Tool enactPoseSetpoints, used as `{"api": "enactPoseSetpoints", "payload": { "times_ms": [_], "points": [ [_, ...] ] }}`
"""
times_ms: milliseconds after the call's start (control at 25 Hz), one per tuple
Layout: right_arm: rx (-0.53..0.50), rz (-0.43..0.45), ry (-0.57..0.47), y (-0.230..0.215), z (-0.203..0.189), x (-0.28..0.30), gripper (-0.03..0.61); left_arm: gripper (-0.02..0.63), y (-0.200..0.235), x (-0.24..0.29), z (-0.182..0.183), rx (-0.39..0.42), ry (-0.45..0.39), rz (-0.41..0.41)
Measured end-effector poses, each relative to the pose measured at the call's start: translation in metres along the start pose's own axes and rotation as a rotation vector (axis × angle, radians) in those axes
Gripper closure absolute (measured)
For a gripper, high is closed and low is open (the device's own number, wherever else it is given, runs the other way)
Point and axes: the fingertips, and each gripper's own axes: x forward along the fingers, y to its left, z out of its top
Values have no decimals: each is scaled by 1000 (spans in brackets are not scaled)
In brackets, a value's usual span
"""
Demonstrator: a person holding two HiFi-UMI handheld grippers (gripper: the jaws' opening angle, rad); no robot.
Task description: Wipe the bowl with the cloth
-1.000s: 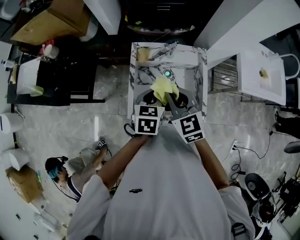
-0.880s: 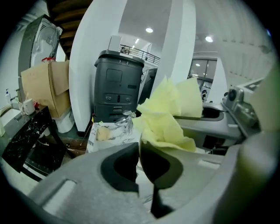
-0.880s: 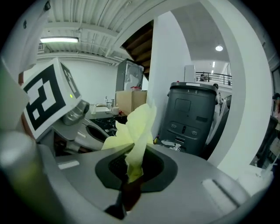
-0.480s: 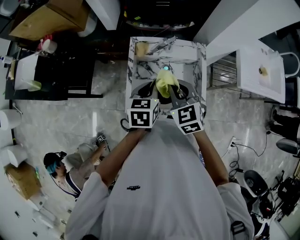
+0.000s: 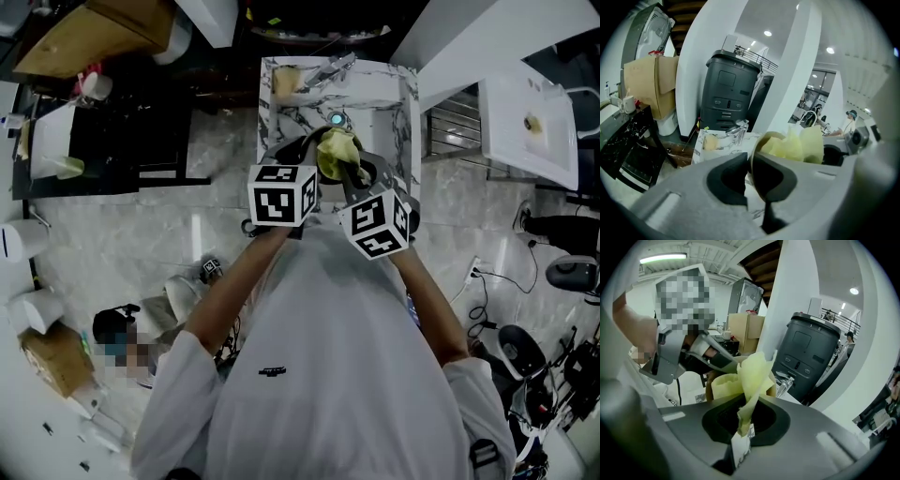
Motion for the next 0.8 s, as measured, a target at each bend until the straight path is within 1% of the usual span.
{"api": "enactPoseSetpoints", "payload": {
  "times_ms": [240, 360, 520, 600, 680, 800],
  "points": [
    [-69, -1, 35, 6, 10, 3, 555, 581, -6, -1, 15, 14, -14, -30],
    [-148, -1, 57, 9, 14, 4, 555, 581, -9, -2, 20, 32, -22, -41],
    [-270, 34, 60, 20, 18, 5, 555, 583, -14, -3, 20, 51, -25, -48],
    [-282, 33, 48, 18, 20, 7, 555, 586, -15, -4, 18, 65, -26, -44],
    [-270, 16, 38, 11, 24, 9, 555, 588, -16, -5, 15, 77, -24, -41],
    [-270, -8, 45, 3, 26, 11, 555, 588, -18, -7, 8, 86, -22, -35]
  ]
}}
